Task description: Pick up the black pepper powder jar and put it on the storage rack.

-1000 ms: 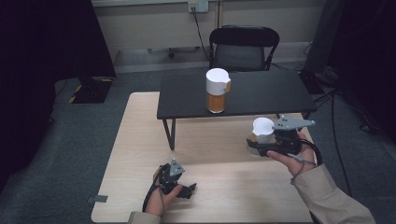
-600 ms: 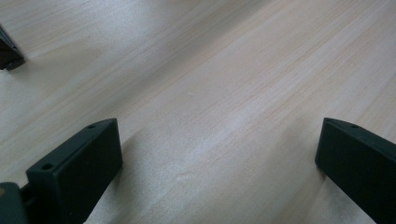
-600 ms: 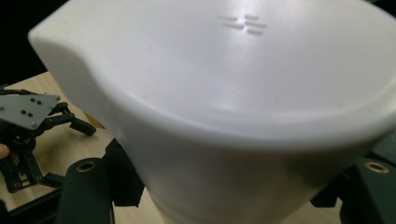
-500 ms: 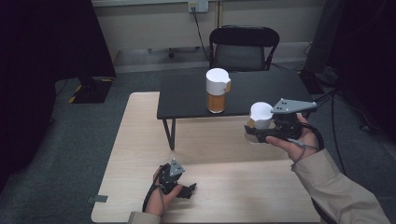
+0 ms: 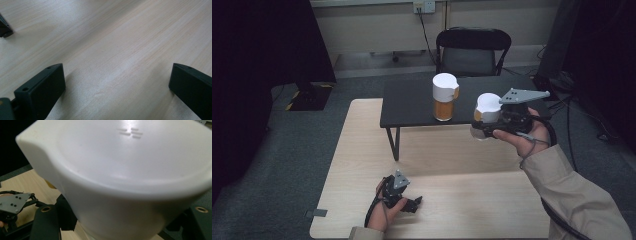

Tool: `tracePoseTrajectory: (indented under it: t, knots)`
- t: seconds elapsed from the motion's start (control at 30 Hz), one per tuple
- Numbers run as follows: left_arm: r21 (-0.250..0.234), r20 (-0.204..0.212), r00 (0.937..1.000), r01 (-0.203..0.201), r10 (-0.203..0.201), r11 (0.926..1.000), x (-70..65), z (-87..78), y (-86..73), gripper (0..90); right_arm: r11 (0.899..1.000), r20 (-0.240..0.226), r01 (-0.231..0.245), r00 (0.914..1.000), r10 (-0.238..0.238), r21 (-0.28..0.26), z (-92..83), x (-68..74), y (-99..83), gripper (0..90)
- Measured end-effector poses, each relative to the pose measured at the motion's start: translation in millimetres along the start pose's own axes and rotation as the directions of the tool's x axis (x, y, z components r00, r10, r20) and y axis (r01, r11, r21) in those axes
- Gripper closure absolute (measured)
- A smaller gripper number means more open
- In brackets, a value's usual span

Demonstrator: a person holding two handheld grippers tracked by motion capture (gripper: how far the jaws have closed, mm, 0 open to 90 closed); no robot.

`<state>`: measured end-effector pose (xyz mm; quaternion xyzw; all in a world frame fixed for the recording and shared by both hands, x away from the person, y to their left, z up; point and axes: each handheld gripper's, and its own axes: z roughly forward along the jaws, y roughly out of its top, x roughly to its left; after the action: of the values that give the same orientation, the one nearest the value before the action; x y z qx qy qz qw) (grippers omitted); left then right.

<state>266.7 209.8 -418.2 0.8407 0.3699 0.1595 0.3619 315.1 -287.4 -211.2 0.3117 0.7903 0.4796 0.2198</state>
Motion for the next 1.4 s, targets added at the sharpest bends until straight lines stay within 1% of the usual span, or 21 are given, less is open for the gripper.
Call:
tracePoseTrajectory:
  t: [0.23, 0.53, 0.87, 0.93, 1.23, 1.4]
  knots:
    - [0.0, 0.0, 1.0, 0.0, 0.0, 1.0, 0.0, 0.0, 0.0, 0.0, 1.0, 0.026, 0.004, 0.9997, -0.004, 0.007, 4.6, -0.9, 14.1, 30.4]
    - [-0.001, 0.0, 1.0, 0.001, -0.001, 1.0, -0.1, 0.3, 0.1, 0.0, 1.0, 0.052, -0.014, 0.9985, 0.014, 0.0, 13.4, -5.4, 26.7, 30.4]
    - [-0.001, 0.0, 1.0, 0.001, -0.001, 1.0, -0.1, 0.4, 0.1, 0.0, 1.0, 0.07, 0.001, 0.9975, -0.001, -0.001, 24.7, -5.3, 40.4, 30.4]
    - [-0.001, 0.0, 1.0, 0.001, -0.001, 1.0, -0.1, 0.3, 0.2, 0.0, 1.0, 0.075, 0.004, 0.9971, -0.004, 0.004, 26.9, -5.9, 42.2, 30.5]
    - [-0.001, 0.0, 1.0, 0.001, -0.001, 1.0, -0.1, 0.4, 0.2, 0.0, 1.0, 0.098, -0.026, 0.9949, 0.025, 0.004, 34.7, -13.3, 42.8, 30.4]
    - [-0.001, 0.0, 1.0, 0.001, -0.001, 1.0, -0.1, 0.3, 0.2, 0.0, 1.0, 0.111, -0.031, 0.9933, 0.03, 0.003, 36.9, -15.8, 42.5, 30.4]
